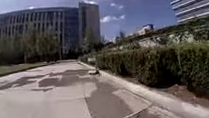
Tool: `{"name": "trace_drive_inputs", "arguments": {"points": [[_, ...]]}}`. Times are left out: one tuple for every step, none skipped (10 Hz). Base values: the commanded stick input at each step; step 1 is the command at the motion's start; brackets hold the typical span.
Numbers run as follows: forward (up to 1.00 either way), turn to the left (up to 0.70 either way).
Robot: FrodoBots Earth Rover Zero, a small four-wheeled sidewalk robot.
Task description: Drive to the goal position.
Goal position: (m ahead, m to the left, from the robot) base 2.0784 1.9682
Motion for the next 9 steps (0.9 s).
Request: {"name": "trace_drive_inputs", "arguments": {"points": [[0.70, 0.00], [0.70, 0.00], [0.70, 0.00], [0.70, 0.00], [0.70, 0.00], [0.70, 0.00], [0.70, 0.00], [0.70, 0.00], [0.70, 0.00]]}}
